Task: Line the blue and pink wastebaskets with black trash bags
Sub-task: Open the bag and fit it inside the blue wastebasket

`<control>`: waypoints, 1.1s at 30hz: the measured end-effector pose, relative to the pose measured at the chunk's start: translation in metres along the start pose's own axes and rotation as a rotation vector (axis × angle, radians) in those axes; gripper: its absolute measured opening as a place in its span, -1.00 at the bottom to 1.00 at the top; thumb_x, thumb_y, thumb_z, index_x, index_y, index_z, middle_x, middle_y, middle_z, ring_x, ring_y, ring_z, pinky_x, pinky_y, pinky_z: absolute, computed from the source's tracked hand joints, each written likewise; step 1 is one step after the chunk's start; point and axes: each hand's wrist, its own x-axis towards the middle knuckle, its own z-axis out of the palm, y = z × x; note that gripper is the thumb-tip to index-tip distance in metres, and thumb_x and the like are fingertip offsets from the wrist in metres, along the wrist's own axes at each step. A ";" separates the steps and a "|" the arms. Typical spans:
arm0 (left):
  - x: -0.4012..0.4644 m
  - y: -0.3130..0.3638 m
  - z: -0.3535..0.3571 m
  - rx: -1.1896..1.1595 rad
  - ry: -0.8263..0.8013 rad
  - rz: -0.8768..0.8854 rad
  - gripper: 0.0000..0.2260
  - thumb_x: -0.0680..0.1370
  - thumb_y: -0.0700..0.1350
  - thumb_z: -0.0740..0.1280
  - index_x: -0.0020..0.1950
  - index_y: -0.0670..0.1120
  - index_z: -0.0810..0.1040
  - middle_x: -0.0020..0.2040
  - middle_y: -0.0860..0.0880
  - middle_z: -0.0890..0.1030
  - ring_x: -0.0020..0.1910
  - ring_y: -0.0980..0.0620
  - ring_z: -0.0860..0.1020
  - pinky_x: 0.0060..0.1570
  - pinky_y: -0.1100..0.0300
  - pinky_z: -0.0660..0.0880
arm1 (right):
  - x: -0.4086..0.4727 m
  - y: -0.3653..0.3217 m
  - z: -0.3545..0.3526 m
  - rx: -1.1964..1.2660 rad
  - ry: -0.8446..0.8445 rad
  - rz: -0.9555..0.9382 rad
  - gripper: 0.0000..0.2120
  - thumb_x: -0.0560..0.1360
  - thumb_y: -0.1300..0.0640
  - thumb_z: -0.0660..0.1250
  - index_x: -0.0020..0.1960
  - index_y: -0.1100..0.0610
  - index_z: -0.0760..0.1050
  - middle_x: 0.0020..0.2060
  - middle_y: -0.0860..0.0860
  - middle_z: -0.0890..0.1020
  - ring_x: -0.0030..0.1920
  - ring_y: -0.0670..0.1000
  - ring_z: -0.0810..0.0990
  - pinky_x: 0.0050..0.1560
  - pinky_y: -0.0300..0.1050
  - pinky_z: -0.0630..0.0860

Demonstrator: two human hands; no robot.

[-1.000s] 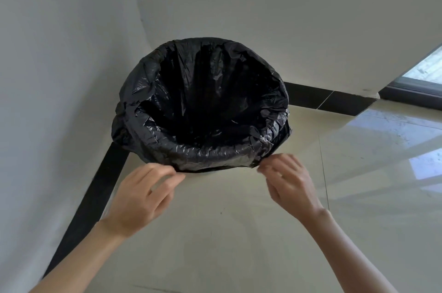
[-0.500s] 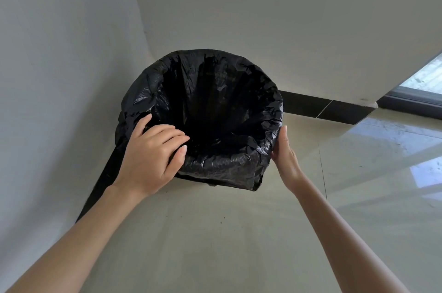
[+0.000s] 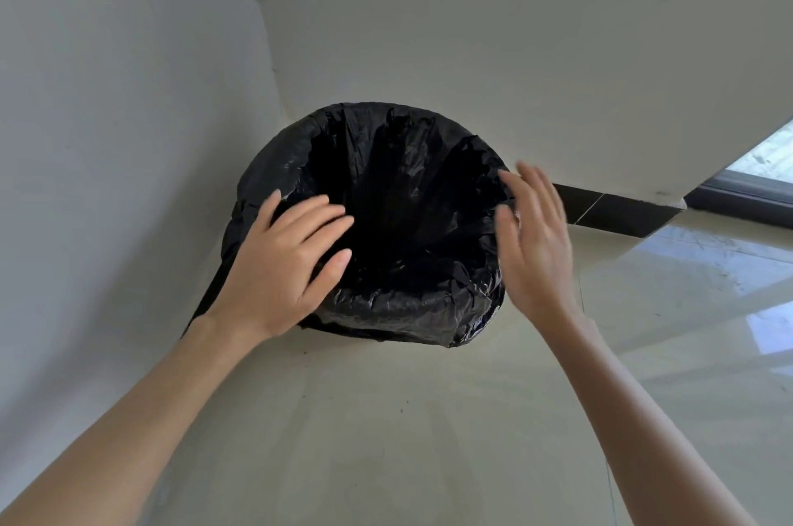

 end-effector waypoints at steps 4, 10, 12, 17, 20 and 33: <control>0.019 -0.023 0.000 0.033 -0.099 -0.186 -0.29 0.49 0.30 -0.17 0.48 -0.15 0.11 0.52 -0.07 0.10 0.49 0.04 -0.06 0.45 0.00 -0.11 | 0.005 -0.017 0.011 -0.198 -0.433 -0.211 -0.44 0.57 -0.16 -0.17 0.46 0.06 0.21 0.51 0.02 0.13 0.52 -0.02 -0.15 0.46 -0.09 -0.22; 0.006 -0.047 0.002 -0.210 -0.140 -0.460 -0.31 0.52 0.27 -0.01 0.51 -0.09 -0.09 0.54 0.04 -0.12 0.49 0.12 -0.10 0.45 0.06 0.00 | 0.004 -0.007 0.011 -0.370 -0.542 -0.226 -0.25 0.46 -0.26 -0.35 0.47 0.06 0.18 0.49 0.00 0.21 0.52 -0.03 -0.09 0.47 -0.07 -0.23; 0.009 -0.041 -0.003 -0.119 -0.083 -0.443 -0.28 0.52 0.31 -0.07 0.50 -0.14 -0.10 0.54 -0.08 -0.08 0.50 0.03 -0.10 0.46 0.05 -0.08 | 0.003 -0.009 0.009 -0.395 -0.504 -0.227 -0.28 0.49 -0.24 -0.32 0.46 0.09 0.20 0.47 0.03 0.24 0.52 0.00 -0.06 0.47 -0.03 -0.21; 0.011 0.008 -0.011 -0.055 0.147 -0.017 -0.55 0.57 0.03 0.03 0.36 -0.17 0.38 0.35 -0.14 0.43 0.40 -0.04 0.29 0.42 0.02 0.11 | -0.024 -0.035 0.010 -0.324 -0.281 -0.434 -0.51 0.60 -0.05 -0.05 0.30 0.21 0.43 0.33 0.11 0.47 0.43 0.11 0.29 0.45 0.08 0.17; 0.004 0.019 0.006 -0.013 0.107 0.148 -0.62 0.58 -0.02 0.04 0.12 -0.16 0.57 0.05 -0.08 0.63 0.10 -0.04 0.54 0.31 0.00 0.25 | -0.049 -0.037 0.022 -0.288 -0.310 -0.591 -0.57 0.62 -0.02 0.00 0.21 0.19 0.51 0.19 0.08 0.59 0.26 0.09 0.50 0.27 0.03 0.42; 0.022 -0.004 0.042 0.163 0.103 0.088 -0.57 0.63 0.03 -0.07 0.30 -0.12 0.44 0.24 -0.10 0.55 0.28 -0.03 0.39 0.34 -0.23 0.11 | -0.006 -0.009 0.049 -0.452 -0.248 -0.627 -0.52 0.63 -0.10 -0.04 0.38 0.16 0.35 0.39 0.09 0.39 0.46 0.10 0.22 0.44 0.19 0.14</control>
